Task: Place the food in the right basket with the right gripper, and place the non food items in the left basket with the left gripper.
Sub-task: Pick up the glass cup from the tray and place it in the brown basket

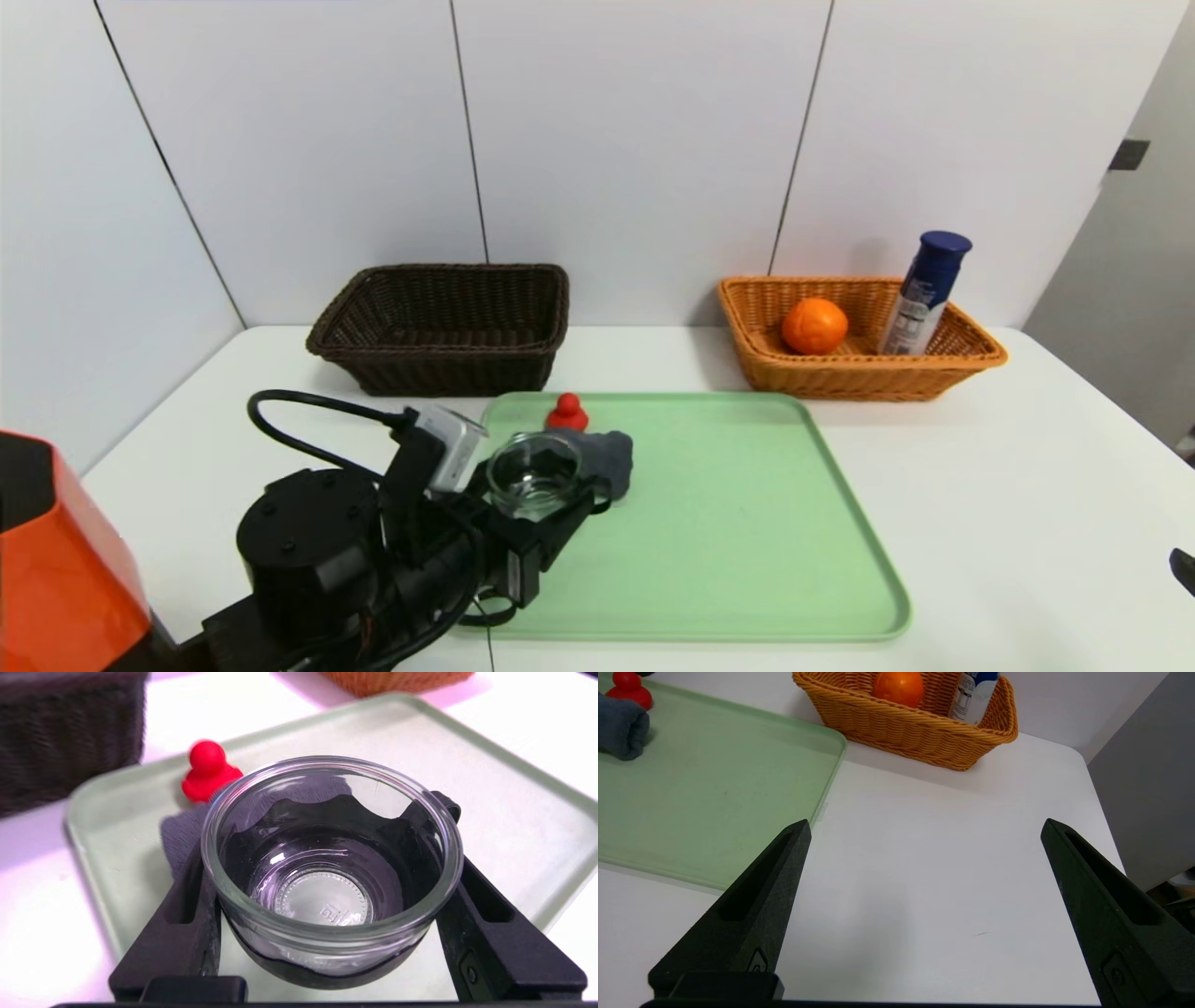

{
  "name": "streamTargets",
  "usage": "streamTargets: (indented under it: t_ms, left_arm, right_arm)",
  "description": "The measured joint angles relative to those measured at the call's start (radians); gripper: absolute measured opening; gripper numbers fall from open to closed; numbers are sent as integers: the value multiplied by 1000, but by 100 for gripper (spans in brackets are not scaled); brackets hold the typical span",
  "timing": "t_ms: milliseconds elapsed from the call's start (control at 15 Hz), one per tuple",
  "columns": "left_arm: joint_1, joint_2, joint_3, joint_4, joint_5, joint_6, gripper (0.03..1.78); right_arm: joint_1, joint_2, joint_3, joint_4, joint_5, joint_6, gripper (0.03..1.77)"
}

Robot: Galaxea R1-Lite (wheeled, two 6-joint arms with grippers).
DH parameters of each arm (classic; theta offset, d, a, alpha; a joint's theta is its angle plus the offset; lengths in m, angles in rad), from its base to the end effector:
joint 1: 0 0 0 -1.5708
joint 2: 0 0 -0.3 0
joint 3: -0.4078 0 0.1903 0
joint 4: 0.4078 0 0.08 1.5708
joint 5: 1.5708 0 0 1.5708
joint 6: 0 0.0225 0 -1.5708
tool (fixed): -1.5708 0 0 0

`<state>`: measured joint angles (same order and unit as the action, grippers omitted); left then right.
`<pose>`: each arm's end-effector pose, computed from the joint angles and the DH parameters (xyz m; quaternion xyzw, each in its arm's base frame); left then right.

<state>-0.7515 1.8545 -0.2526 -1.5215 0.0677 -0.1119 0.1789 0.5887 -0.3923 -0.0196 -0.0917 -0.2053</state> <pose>0.1882 -0.1737 0.1028 -0.0367 0.0555 -0.3324 0.9408 0.0371 0.0046 0.1885 -0.1138 0.0826 0.0522 0.9887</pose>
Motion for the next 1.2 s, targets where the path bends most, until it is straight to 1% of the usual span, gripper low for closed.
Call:
streamTargets:
  t_ms: [267, 333, 533, 667, 733, 867, 1067, 1200]
  left_arm:
    - [2, -72, 26, 0, 5, 4, 125]
    - [14, -86, 26, 0, 5, 14, 125]
    - [91, -108, 15, 0, -12, 68, 125]
    - [127, -124, -10, 3, -18, 81, 125]
    - [141, -137, -33, 27, -19, 81, 125]
    - [171, -166, -103, 120, -20, 82, 125]
    - [238, -205, -254, 300, -37, 82, 125]
    - [300, -219, -350, 439, -73, 82, 125]
  right_arm:
    - [0, 3, 6, 0, 1, -1, 170]
    - [0, 3, 7, -1, 2, -1, 170]
    - [0, 3, 10, -1, 1, -2, 170]
    - [0, 3, 17, -1, 3, -1, 170]
    - [0, 3, 18, -3, 3, -1, 170]
    - [0, 2, 19, -5, 3, -1, 170]
    - [0, 1, 20, -4, 2, -1, 170]
    - [0, 1, 19, -6, 11, -1, 170]
